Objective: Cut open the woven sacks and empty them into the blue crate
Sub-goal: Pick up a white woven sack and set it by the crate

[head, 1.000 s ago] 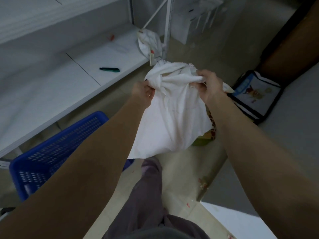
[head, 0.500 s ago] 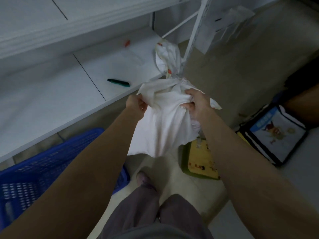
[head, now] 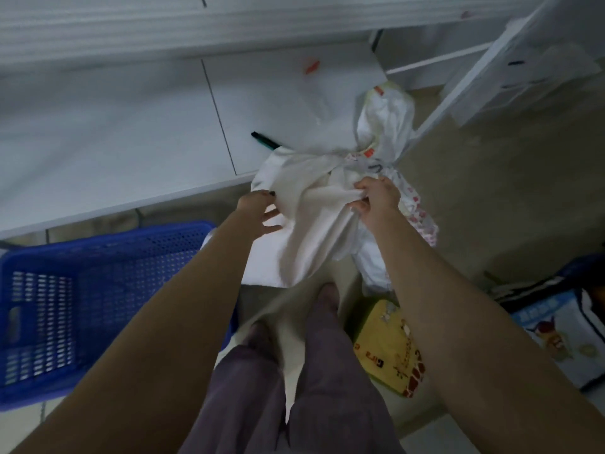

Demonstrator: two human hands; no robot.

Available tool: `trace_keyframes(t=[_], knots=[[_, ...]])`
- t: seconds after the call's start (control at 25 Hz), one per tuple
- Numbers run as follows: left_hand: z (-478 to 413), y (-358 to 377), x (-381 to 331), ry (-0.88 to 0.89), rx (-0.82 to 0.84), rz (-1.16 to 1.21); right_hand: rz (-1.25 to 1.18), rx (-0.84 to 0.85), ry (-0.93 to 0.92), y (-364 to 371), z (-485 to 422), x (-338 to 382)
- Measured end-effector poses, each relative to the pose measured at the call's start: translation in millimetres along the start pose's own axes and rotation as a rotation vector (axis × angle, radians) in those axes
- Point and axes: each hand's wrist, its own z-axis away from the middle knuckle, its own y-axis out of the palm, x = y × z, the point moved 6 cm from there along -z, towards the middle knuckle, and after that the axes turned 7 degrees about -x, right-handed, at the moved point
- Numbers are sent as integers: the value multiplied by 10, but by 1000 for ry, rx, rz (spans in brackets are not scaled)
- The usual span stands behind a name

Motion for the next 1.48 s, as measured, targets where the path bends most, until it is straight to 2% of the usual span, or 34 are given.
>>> trace_keyframes(t=[0.28,0.44,0.64,0.76,0.96,1.2,1.48], knots=[[-154,450,-255,48,-39,144,52,117,-72,245,-552,518],[-248,851,-180,7,-123,217,193,170,-38,227,-1020,647],[-460,1004,-121,16,-292,252,206,310,72,285,-1345,524],[-608,815,27,23,-408,191,256,398,142,411,-1381,245],[-897,344,318,67,-549,330,352,515,212,639,-1464,-486],[-1188,-267,873,133,-591,529,338,699,291,945,-1345,-1272],[-2064,-729,1381,298,-546,543,389,812,247,1507,-1749,-2563]])
